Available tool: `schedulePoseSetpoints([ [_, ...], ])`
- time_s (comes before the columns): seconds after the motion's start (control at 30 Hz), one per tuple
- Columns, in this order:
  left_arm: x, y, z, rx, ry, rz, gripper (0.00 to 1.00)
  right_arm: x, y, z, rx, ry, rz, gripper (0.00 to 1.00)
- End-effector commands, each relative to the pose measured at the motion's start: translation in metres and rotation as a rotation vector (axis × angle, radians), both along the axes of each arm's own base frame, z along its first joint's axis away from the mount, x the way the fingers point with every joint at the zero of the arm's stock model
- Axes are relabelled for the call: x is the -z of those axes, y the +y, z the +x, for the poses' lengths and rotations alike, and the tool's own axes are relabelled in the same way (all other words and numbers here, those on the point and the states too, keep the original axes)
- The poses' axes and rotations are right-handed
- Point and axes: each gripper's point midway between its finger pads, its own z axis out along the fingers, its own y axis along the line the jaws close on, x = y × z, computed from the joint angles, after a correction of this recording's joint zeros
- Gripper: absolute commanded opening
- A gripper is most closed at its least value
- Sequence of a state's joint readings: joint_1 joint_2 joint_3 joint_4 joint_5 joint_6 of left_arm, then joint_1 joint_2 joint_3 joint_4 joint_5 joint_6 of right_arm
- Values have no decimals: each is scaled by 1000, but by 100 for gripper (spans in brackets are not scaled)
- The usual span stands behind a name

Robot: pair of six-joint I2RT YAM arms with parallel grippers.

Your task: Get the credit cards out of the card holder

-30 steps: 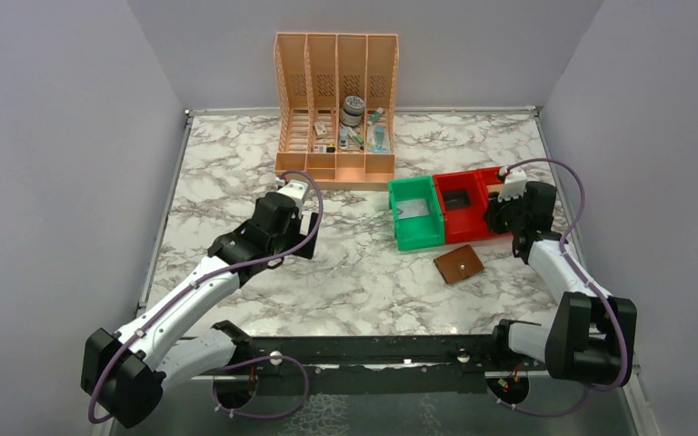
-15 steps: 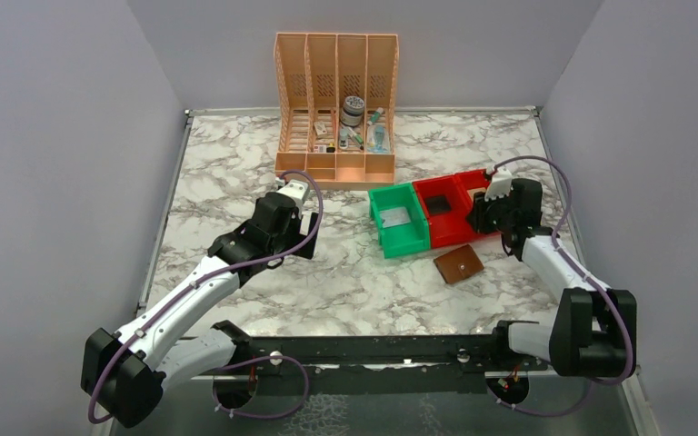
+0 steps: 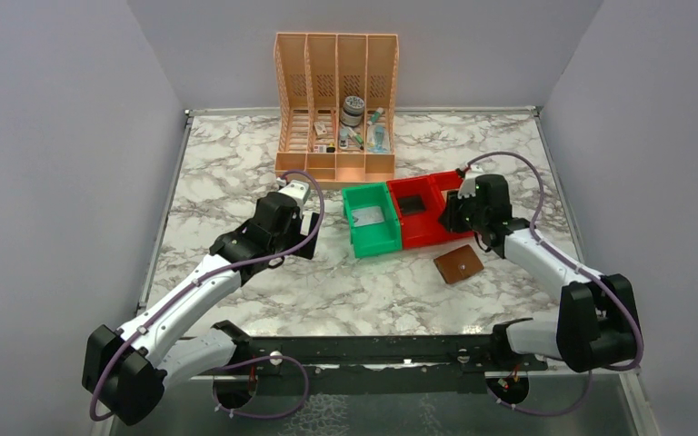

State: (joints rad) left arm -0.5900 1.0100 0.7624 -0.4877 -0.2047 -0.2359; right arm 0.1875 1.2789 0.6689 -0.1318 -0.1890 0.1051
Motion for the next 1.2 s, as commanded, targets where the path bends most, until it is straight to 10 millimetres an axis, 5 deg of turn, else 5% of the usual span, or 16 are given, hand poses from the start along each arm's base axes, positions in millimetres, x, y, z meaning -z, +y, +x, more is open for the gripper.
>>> schedulePoseSetpoints([
  [0.0, -6, -3, 4, 1, -17, -18, 99, -11, 24, 8, 104, 9, 110, 18],
  [0.57, -4, 1, 6, -13, -14, -12, 99, 6, 103, -8, 99, 84, 95, 18],
  [0.93, -5, 1, 6, -15, -17, -13, 99, 9, 129, -13, 136, 113, 39, 21],
  [1.17, -5, 3, 6, -21, -20, -9, 99, 10, 138, -17, 112, 130, 17, 32],
])
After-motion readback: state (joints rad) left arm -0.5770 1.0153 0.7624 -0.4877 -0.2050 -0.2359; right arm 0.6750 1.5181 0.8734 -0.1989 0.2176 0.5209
